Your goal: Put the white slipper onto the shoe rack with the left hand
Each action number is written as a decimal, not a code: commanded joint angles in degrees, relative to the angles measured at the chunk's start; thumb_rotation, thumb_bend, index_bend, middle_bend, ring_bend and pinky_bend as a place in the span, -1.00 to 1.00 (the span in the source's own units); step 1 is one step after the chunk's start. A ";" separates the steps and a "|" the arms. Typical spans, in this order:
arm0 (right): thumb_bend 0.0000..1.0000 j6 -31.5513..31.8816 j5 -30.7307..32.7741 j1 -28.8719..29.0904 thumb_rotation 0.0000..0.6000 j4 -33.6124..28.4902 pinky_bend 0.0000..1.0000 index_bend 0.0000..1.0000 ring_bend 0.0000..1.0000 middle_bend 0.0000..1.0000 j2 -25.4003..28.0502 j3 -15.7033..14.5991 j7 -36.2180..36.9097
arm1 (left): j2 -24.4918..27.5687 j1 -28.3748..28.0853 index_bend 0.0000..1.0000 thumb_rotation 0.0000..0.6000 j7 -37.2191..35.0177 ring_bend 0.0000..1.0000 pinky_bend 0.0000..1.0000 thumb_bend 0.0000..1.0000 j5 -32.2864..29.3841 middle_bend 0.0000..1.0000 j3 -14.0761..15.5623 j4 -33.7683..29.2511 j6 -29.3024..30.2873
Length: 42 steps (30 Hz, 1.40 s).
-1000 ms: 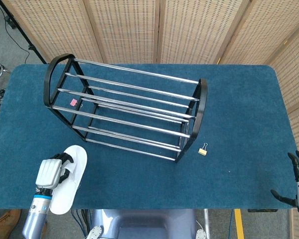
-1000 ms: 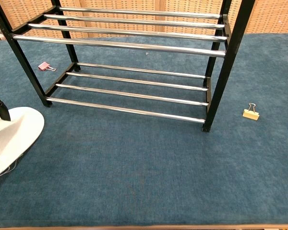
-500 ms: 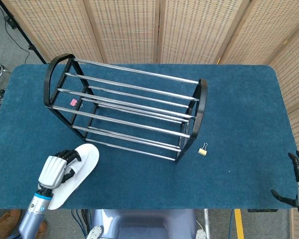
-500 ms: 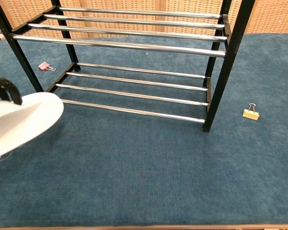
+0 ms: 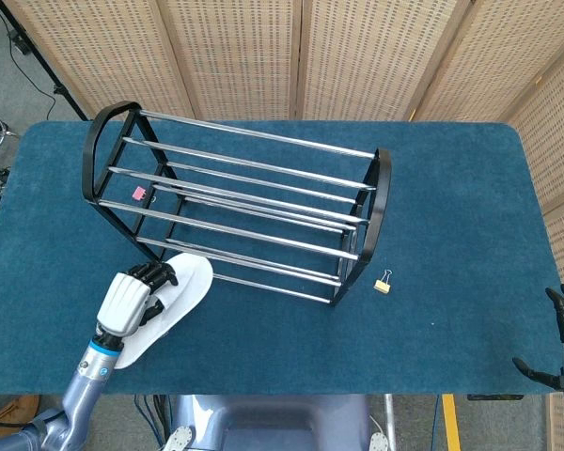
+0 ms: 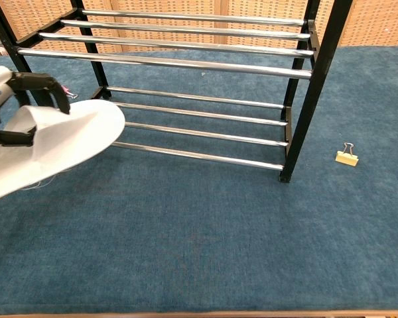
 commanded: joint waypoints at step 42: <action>-1.00 -3.42 3.82 1.44 1.00 0.90 -1.00 -1.00 -1.00 -1.00 0.38 0.73 1.50 | -15.78 -14.94 0.06 1.00 -1.82 -0.13 0.19 0.16 -11.36 -0.09 -7.03 24.82 -13.78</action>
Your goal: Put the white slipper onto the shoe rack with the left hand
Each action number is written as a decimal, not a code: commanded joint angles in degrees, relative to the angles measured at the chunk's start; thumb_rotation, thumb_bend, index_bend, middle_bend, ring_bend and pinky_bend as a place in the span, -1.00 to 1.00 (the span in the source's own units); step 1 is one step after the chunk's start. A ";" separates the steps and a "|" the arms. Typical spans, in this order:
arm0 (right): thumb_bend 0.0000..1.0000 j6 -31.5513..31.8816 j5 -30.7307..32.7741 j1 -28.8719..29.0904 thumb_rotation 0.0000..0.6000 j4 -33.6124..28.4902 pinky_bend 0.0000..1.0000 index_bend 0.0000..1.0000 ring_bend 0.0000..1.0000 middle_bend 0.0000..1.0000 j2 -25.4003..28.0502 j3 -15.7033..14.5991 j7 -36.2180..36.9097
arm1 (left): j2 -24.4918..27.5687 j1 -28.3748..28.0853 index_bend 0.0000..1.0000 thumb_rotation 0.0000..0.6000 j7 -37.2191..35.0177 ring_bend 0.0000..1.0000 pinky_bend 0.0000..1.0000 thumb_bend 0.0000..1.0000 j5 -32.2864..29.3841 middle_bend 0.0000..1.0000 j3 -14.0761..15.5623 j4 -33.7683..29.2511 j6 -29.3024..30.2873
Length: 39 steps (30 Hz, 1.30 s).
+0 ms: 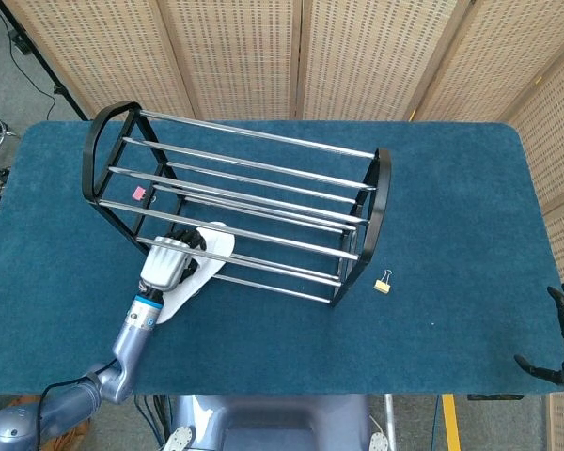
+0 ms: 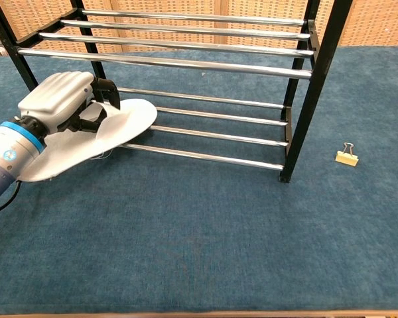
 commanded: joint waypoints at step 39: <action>-1.00 -3.42 3.00 1.69 1.00 1.28 -1.00 -1.00 -1.00 -1.00 0.06 0.58 1.53 | -4.46 -11.92 -0.23 1.00 2.21 -0.50 0.14 -0.13 -8.89 -0.41 -4.47 10.27 -12.12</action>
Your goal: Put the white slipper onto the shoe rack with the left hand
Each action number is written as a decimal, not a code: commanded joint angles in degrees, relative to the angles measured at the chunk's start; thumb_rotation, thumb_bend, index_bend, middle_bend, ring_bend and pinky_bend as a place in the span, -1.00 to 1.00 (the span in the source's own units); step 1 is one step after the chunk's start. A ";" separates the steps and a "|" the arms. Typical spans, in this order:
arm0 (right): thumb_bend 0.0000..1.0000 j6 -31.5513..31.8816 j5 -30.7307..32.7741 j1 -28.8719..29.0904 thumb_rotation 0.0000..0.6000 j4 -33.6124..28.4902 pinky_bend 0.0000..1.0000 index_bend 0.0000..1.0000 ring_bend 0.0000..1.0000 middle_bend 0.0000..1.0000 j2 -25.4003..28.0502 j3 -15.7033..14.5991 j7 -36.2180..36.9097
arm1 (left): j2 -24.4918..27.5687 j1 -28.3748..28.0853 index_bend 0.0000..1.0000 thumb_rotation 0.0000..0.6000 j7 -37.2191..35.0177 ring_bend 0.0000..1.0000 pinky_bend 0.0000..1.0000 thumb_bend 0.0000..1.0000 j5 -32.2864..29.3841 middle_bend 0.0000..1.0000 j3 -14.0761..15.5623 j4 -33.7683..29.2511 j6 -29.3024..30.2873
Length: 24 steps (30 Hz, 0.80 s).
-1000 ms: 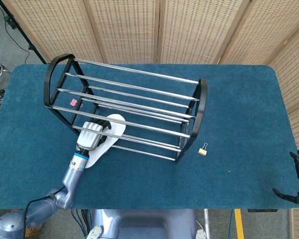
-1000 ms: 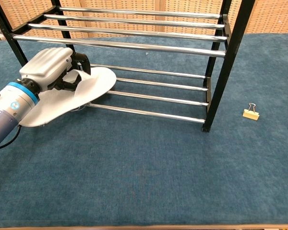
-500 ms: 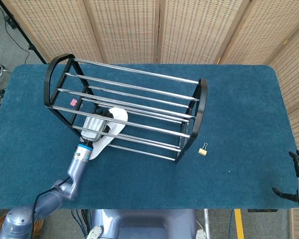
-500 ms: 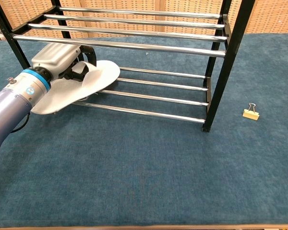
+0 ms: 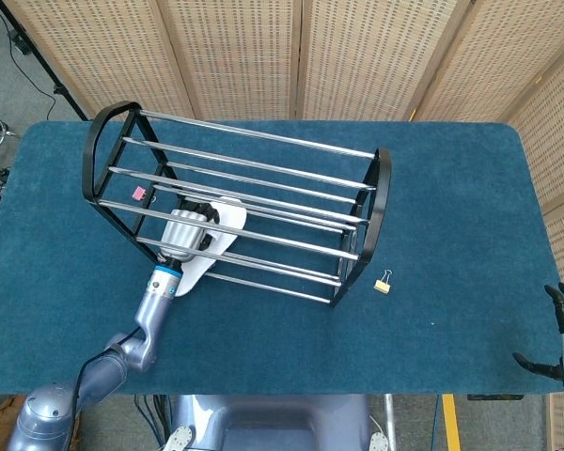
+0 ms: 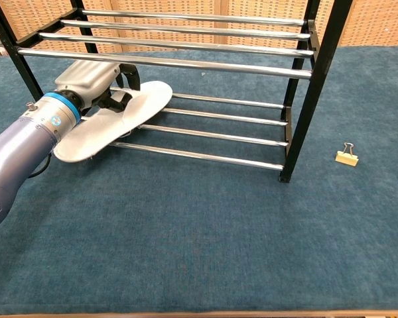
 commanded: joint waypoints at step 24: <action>-1.00 0.95 -1.44 -0.27 1.00 -0.75 -1.00 -1.00 -1.00 -1.00 0.18 -0.47 0.04 | 15.54 4.21 -0.53 1.00 9.59 -0.68 0.05 -0.91 -3.28 -0.62 2.23 -27.36 -3.13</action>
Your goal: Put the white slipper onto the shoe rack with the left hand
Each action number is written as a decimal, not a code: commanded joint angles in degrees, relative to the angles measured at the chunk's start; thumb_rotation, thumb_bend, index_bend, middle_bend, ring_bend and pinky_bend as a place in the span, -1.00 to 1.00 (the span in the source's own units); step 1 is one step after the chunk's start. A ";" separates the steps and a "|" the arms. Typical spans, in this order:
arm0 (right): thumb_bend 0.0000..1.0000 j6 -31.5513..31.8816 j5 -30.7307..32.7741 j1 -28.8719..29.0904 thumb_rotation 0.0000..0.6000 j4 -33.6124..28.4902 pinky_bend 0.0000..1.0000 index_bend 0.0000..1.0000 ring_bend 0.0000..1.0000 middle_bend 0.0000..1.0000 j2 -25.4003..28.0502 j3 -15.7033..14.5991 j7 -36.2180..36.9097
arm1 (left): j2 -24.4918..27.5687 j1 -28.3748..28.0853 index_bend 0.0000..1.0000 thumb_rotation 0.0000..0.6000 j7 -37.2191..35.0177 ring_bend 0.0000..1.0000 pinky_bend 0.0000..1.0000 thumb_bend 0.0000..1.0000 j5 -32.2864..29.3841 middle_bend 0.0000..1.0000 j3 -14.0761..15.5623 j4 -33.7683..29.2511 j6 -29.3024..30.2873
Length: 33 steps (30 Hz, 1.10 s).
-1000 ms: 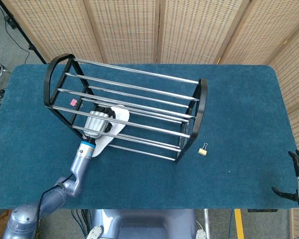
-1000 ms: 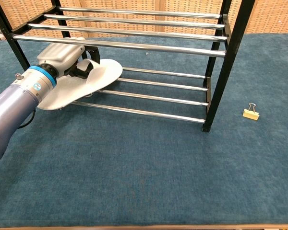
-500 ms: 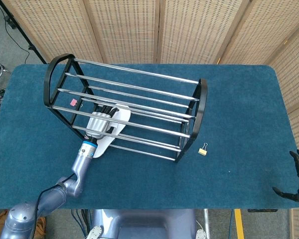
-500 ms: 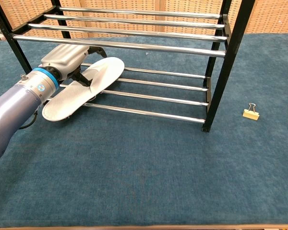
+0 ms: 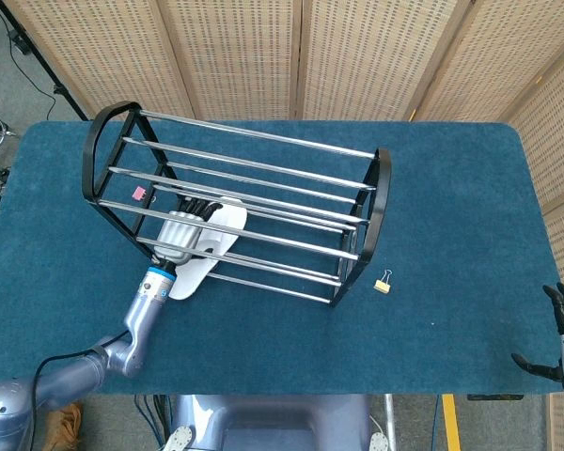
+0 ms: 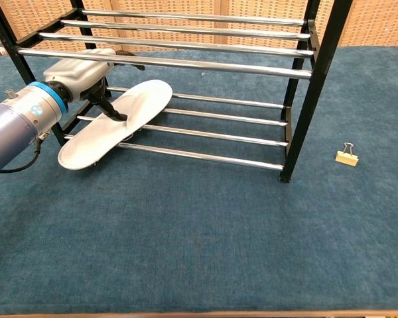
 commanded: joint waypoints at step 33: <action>-1.00 0.40 -0.33 -0.21 1.00 -0.27 -1.00 -1.00 -1.00 -1.00 0.36 -0.21 0.34 | 11.95 4.29 -0.53 1.00 4.54 -0.64 0.01 -0.91 4.70 -0.62 8.01 -17.90 0.97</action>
